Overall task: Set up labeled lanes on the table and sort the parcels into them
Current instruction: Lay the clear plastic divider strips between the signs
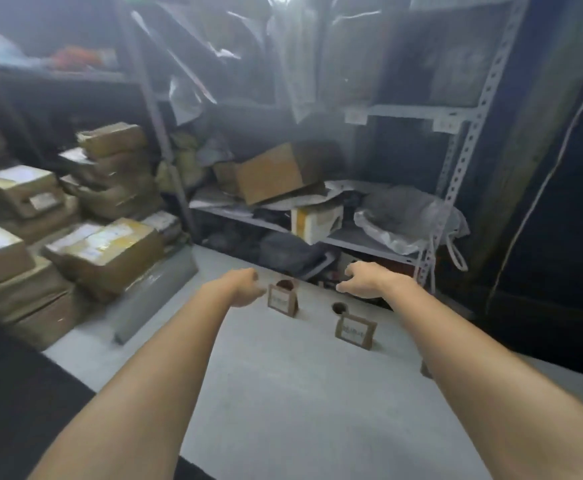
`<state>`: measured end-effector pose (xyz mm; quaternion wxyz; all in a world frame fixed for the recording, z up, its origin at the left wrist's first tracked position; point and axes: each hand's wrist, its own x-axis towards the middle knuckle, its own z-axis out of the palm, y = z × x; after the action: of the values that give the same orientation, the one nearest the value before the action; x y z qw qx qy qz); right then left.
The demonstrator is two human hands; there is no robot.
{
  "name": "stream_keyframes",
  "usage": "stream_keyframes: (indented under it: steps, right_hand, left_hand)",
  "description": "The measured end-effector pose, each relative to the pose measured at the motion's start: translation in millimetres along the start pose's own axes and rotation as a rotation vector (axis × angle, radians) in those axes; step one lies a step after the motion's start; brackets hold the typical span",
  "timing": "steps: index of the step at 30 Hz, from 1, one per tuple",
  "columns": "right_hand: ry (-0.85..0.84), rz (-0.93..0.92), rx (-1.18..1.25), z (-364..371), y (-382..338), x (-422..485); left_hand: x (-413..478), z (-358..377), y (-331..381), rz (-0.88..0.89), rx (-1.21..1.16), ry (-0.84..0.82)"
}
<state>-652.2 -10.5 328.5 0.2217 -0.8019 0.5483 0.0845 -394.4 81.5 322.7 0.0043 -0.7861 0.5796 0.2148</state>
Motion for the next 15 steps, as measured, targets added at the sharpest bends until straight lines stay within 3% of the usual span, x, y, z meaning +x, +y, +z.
stream_keyframes:
  steps: [7,15]
  right_hand:
    - [-0.018,-0.152,-0.021,37.7,-195.2,48.8]
    - [-0.095,-0.263,-0.091,59.7,-339.6,106.0]
  left_hand:
    - [-17.1,-56.8,-210.0,-0.203,-0.106,0.078]
    - [-9.9,-73.1,-336.2,-0.314,-0.203,0.116]
